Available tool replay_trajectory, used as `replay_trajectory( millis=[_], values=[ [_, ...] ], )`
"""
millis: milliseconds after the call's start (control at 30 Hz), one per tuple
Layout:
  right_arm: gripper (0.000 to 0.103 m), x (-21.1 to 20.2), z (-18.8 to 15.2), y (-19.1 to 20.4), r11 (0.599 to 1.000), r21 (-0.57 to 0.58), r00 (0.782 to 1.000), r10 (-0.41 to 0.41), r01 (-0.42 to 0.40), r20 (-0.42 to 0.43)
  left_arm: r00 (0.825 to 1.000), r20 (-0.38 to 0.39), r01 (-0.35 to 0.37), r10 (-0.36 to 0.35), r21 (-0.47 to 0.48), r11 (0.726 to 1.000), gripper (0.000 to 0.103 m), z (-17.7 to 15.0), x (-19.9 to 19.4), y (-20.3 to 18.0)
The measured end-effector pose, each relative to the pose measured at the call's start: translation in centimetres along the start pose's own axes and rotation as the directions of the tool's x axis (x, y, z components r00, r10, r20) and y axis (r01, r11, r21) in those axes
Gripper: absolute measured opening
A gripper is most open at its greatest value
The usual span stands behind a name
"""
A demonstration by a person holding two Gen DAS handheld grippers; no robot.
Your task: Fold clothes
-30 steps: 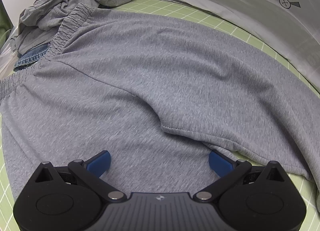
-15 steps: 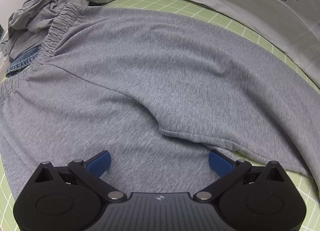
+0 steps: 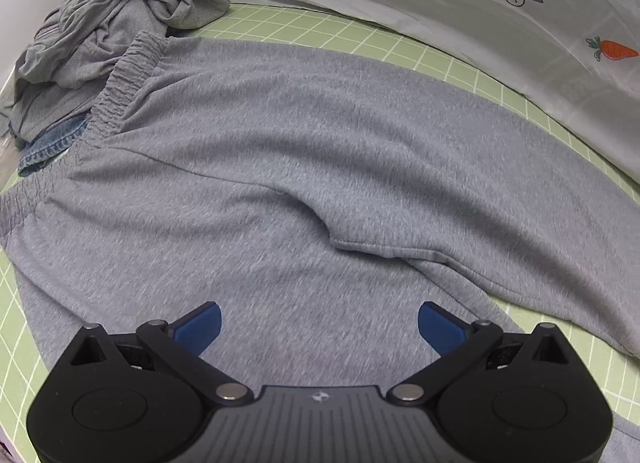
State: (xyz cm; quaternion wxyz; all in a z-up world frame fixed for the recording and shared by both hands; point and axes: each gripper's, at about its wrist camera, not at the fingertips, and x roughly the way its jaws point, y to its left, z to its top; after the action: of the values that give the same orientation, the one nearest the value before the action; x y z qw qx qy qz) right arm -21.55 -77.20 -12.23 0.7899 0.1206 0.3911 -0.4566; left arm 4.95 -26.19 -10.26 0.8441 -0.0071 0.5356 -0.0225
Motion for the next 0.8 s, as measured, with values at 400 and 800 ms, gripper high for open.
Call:
replay_trajectory(
  millis=[400, 800],
  values=[
    [0.103, -11.6, -12.8, 7.2, 0.937, -0.12, 0.942, 0.313, -0.327, -0.123, 0.997, 0.061, 0.057, -0.057, -0.001, 0.998, 0.103, -7.2, -5.7, 5.4],
    [0.103, -15.7, -20.7, 6.3, 0.916, -0.152, 0.914, 0.331, -0.371, -0.235, 0.995, 0.071, 0.071, -0.073, 0.039, 0.997, 0.103, -13.4, -9.6, 8.4]
  ],
)
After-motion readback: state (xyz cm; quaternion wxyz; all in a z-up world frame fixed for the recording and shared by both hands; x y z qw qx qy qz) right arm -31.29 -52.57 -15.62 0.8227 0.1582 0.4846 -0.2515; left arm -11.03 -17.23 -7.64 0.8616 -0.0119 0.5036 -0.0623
